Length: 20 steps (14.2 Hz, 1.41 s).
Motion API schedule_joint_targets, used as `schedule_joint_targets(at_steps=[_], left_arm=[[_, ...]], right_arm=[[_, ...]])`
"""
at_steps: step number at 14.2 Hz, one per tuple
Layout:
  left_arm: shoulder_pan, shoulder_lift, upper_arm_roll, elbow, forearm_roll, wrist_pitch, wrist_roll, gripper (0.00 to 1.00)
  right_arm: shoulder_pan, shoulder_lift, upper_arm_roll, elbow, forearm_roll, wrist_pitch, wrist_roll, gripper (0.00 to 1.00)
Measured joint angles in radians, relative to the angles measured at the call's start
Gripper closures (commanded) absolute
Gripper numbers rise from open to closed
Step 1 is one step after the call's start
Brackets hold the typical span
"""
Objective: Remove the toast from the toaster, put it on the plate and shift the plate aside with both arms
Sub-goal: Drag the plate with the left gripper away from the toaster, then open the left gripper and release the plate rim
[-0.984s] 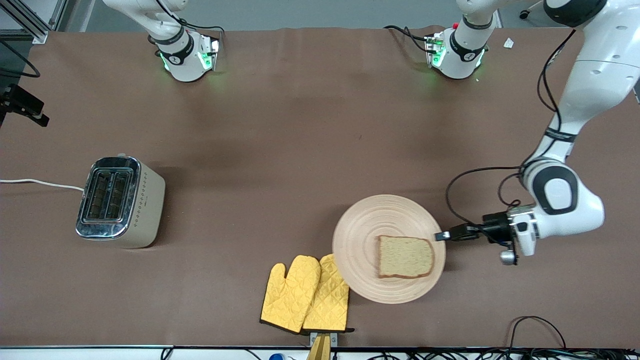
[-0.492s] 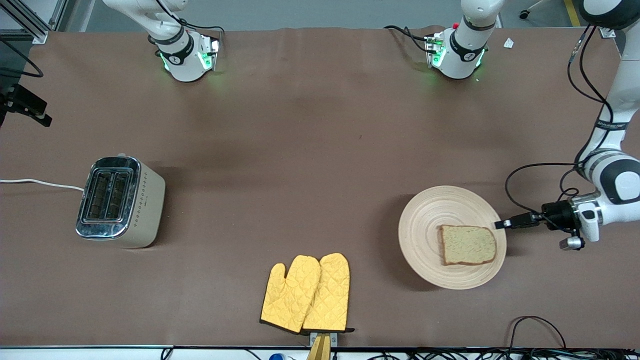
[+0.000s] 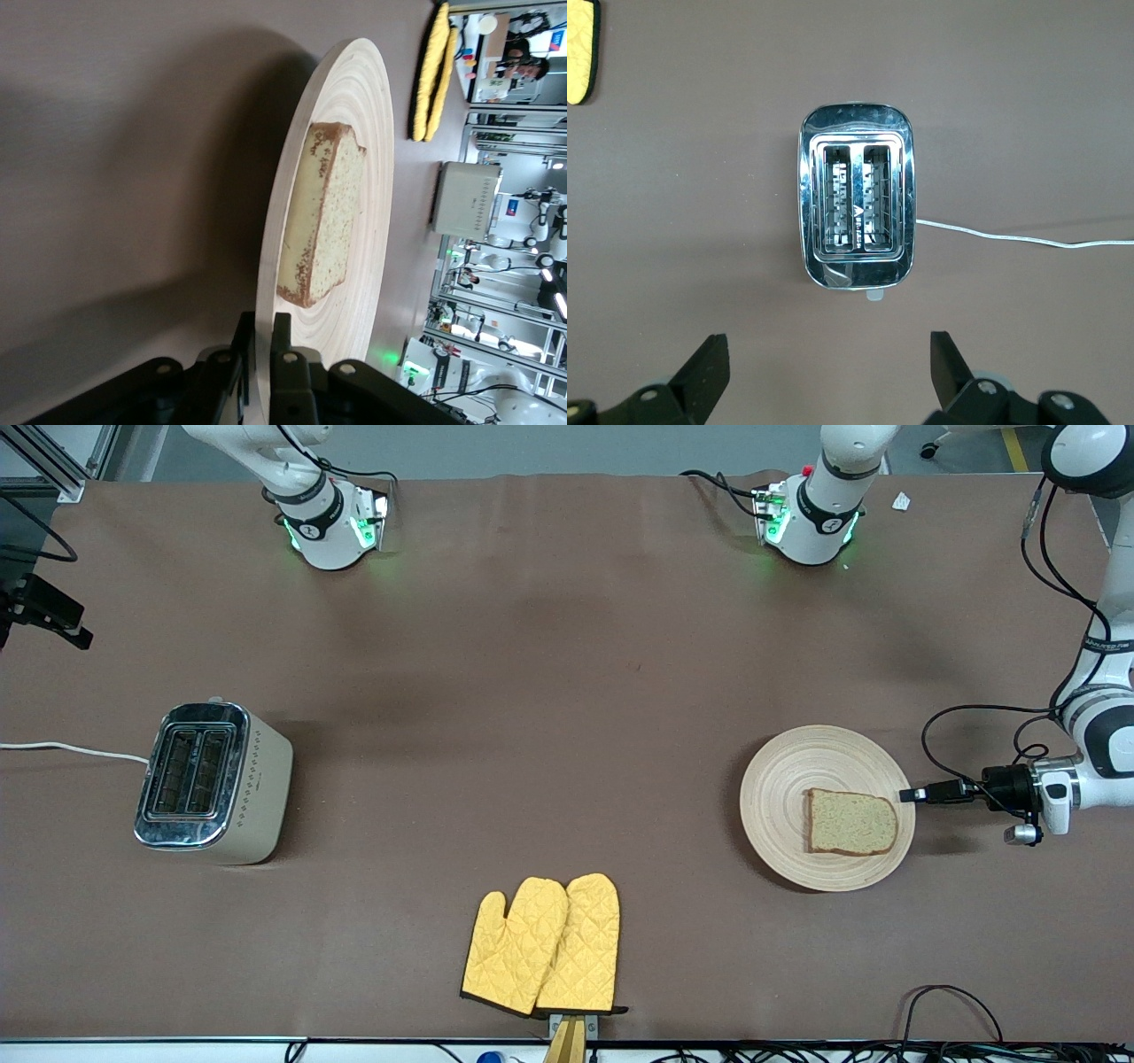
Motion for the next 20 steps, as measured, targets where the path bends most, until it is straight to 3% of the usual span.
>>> schedule_joint_targets(at_steps=[1,3,4,5,6,12,20], left_arm=[[0.0,0.002,0.006,0.004,0.001,-0.004,0.0,0.99],[-0.001,0.002,0.013,0.012,0.001,-0.007,0.0,0.83],[-0.001,0.002,0.017,0.017,0.001,-0.007,0.0,0.6],[-0.001,0.002,0.018,0.024,0.001,-0.007,0.0,0.11],[-0.001,0.002,0.018,0.033,0.001,-0.007,0.0,0.0],[-0.012,-0.022,-0.017,0.096,0.001,-0.007,-0.155,0.0],[-0.215,-0.233,-0.037,0.115,0.01,0.004,-0.57,0.0]], right_arm=[[0.0,0.0,0.0,0.0,0.0,0.0,0.0,0.0],[0.0,0.0,0.0,0.0,0.0,-0.001,0.0,0.0],[0.0,0.0,0.0,0.0,0.0,-0.001,0.0,0.0],[0.0,0.0,0.0,0.0,0.0,-0.001,0.0,0.0],[0.0,0.0,0.0,0.0,0.0,-0.001,0.0,0.0],[0.0,0.0,0.0,0.0,0.0,-0.001,0.0,0.0],[0.0,0.0,0.0,-0.001,0.0,-0.002,0.0,0.0]])
